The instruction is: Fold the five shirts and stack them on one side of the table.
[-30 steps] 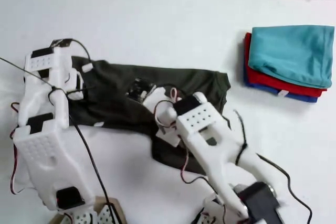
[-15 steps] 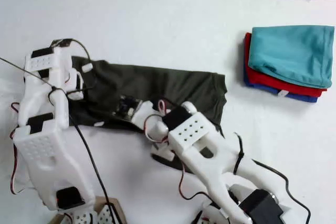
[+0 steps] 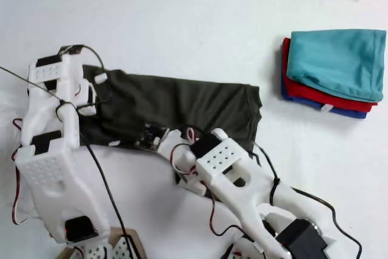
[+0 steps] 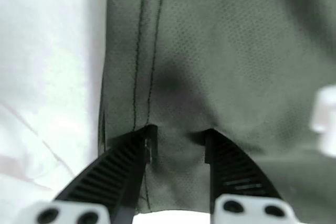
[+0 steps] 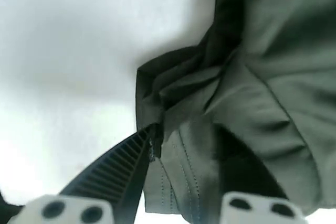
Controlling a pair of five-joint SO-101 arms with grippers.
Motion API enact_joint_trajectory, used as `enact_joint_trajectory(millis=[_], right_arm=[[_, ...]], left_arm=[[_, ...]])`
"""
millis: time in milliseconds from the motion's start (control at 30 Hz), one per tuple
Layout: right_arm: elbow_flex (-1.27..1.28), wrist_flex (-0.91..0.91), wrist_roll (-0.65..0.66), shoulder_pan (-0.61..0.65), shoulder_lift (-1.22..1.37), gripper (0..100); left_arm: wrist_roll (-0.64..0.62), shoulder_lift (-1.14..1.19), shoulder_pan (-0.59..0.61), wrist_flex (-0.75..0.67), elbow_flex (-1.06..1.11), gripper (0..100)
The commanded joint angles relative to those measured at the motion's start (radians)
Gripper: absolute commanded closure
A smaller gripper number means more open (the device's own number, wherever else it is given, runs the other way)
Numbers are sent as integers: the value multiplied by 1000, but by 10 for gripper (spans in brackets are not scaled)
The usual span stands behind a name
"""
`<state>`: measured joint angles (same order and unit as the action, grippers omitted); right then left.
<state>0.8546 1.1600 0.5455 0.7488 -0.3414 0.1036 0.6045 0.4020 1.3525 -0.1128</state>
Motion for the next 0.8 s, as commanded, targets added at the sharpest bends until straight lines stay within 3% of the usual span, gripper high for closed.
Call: enact_joint_trajectory(millis=[0, 133, 400, 767], right_arm=[[-64, 96, 8, 5, -50, 783], [-80, 139, 8, 7, -39, 779], [18, -24, 5, 8, 77, 779], [18, -90, -9, 45, 257, 781]], left_arm=[[-14, 14, -11, -57, -10, 828], [-14, 14, -11, -57, -10, 828], [-14, 14, -11, -58, -10, 828], [-14, 14, -11, -58, -10, 828]])
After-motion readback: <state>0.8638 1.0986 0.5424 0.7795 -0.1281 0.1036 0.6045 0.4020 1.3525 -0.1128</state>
